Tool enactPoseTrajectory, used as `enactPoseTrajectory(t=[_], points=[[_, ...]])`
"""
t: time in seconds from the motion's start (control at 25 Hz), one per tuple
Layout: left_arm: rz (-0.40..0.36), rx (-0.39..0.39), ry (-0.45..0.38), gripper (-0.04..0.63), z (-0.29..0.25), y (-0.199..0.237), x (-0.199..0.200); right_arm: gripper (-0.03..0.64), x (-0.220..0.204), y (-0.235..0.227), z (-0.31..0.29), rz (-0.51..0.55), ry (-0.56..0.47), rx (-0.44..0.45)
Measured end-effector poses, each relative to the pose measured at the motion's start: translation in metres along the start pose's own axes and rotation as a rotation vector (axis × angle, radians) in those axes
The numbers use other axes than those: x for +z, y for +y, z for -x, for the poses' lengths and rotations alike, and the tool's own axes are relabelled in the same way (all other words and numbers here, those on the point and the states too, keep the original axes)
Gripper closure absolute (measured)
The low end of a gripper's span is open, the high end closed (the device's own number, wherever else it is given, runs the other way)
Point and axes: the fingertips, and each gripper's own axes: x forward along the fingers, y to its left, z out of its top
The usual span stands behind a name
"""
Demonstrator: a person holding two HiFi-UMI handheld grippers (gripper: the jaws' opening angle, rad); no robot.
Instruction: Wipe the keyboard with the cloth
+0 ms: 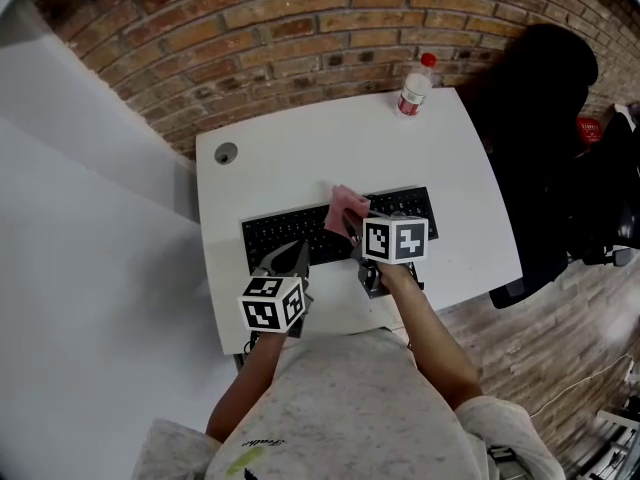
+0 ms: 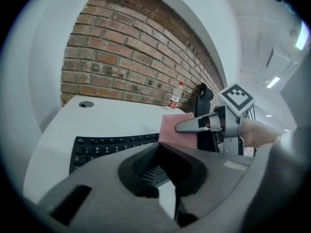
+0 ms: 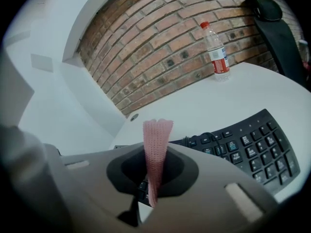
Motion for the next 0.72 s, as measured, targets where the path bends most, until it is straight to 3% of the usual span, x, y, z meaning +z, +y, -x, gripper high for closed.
enactPoseTrajectory(t=[0.72], points=[[-0.046, -0.072, 0.039, 0.598, -0.026, -0.030, -0.001, 0.592, 0.024, -0.056, 0.040, -0.064, -0.095, -0.079]])
